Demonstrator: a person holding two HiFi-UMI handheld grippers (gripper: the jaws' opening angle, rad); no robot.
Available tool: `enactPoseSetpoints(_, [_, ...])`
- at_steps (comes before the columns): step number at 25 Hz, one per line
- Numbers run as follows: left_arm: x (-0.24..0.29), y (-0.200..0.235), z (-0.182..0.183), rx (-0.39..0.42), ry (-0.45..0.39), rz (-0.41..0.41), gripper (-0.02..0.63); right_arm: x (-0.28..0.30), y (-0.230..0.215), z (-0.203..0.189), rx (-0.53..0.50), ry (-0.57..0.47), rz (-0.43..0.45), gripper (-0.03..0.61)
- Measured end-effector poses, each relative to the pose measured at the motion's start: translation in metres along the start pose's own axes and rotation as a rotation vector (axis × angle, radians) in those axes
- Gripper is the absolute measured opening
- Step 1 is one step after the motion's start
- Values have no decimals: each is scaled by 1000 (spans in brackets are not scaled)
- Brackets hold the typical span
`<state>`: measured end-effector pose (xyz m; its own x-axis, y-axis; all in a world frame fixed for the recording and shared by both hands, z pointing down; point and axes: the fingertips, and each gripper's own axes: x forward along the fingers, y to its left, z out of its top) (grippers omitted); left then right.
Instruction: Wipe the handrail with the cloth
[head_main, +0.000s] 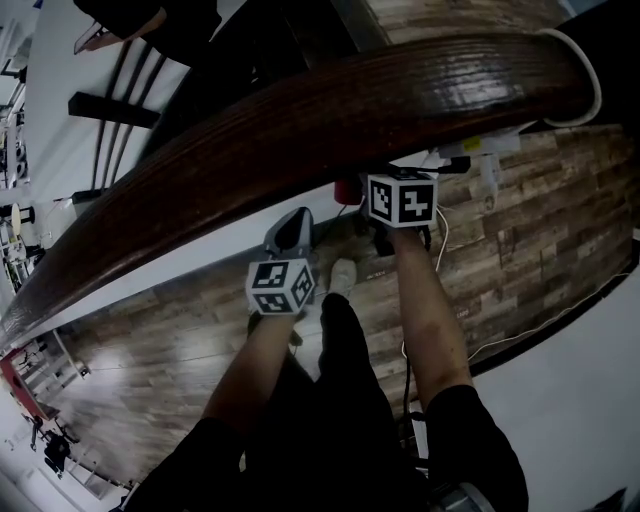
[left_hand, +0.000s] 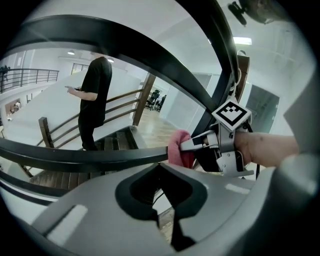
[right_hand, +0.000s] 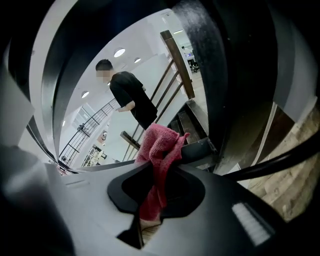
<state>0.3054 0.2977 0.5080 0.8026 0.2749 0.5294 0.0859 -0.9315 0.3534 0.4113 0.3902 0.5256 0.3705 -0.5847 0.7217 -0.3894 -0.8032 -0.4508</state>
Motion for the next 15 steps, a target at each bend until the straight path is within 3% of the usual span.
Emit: enactPoseSetpoints(15, [-6,-8,-17,-6,-4,0,0,-23,-47,-2,108,-131,-94,41])
